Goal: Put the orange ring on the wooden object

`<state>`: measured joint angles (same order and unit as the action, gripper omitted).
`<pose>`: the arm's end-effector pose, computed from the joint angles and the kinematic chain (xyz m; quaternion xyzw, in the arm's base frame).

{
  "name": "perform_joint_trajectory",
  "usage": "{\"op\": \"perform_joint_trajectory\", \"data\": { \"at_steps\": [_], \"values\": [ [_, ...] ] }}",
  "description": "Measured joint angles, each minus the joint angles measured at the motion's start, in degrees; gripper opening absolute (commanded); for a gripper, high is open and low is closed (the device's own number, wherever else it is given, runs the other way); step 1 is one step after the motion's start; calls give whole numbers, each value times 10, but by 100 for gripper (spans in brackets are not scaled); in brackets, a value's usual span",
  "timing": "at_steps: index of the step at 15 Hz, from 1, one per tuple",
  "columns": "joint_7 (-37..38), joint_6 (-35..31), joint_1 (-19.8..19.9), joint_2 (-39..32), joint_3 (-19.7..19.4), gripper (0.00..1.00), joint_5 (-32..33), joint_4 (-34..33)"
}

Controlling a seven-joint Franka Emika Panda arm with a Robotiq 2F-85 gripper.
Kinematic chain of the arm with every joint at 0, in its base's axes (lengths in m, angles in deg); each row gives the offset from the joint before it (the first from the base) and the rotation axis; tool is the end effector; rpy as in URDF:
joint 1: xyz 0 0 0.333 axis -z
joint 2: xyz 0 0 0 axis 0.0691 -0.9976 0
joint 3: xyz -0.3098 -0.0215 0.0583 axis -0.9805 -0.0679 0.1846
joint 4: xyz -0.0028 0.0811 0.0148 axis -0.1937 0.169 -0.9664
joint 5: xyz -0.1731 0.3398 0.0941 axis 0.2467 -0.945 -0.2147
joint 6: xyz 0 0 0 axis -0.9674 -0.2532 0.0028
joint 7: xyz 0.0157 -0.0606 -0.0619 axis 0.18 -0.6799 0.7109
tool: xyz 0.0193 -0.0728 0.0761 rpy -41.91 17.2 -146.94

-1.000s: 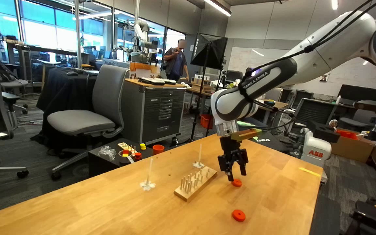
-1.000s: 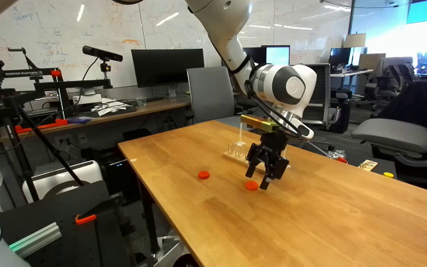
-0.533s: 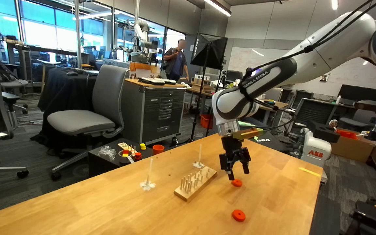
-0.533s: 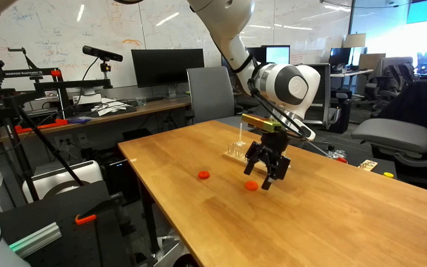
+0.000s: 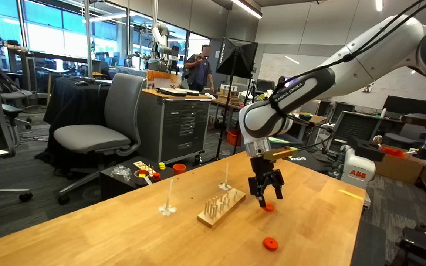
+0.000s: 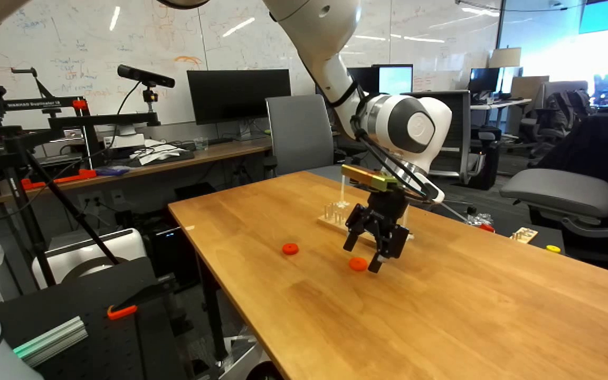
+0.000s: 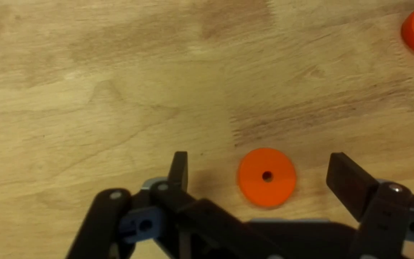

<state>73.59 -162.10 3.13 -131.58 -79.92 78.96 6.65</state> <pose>0.6432 0.0093 0.1033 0.9579 -0.0813 -0.2755 0.0032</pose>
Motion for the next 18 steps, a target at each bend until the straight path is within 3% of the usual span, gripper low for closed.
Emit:
{"op": "perform_joint_trajectory", "data": {
  "at_steps": [2,3,4,7,9,10,12,18],
  "values": [
    [0,0,-4,-2,1,100,0,0],
    [0,0,-6,-3,2,75,0,0],
    [0,-1,-8,-3,3,74,0,0],
    [0,-3,-14,-3,3,51,0,0],
    [0,-3,-14,-3,3,87,0,0],
    [0,-3,-14,-3,3,88,0,0],
    [0,-2,-13,-3,3,100,0,-1],
    [0,-1,-10,-3,3,100,0,-6]
  ]
}}
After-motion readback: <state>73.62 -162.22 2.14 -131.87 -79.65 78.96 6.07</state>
